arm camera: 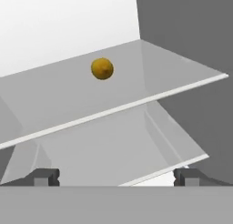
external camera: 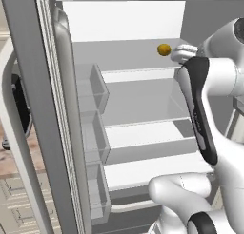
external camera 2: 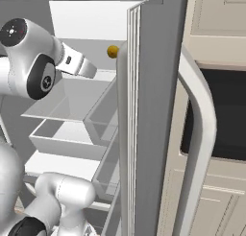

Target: Place the cold items (lemon and broccoli) from the fridge in one tupperware on the dining counter. Place the warm items (kebab skewer and hot dog) in the stove area in another tupperware.

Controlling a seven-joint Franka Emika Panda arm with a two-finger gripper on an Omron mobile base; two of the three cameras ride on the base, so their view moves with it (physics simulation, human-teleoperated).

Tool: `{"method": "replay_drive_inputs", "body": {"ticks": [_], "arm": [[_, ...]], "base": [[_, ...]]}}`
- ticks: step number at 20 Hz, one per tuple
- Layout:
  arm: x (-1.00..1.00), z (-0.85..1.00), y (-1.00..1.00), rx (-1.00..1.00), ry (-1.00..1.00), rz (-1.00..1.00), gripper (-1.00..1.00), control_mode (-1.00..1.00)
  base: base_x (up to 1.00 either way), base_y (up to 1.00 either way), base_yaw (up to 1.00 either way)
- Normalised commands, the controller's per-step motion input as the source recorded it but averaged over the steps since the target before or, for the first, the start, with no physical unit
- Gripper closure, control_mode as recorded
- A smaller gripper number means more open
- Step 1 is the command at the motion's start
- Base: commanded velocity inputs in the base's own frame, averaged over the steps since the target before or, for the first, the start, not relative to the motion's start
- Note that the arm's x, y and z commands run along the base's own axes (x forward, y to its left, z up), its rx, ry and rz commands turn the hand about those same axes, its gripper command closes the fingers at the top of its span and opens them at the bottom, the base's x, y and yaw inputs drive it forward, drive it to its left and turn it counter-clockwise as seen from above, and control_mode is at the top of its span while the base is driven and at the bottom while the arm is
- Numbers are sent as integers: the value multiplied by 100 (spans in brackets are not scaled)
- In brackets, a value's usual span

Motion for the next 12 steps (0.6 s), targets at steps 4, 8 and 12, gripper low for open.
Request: {"method": "replay_drive_inputs", "body": {"ticks": [4, 8, 12], "arm": [[25, 0, -33, -1, 0, 7, -100, -100], [23, 0, -15, -7, 0, 3, -100, -100], [25, 0, -3, -4, 0, 3, -100, -100]], "base": [[0, 0, 0], [0, 0, 0], [0, 0, 0]]}}
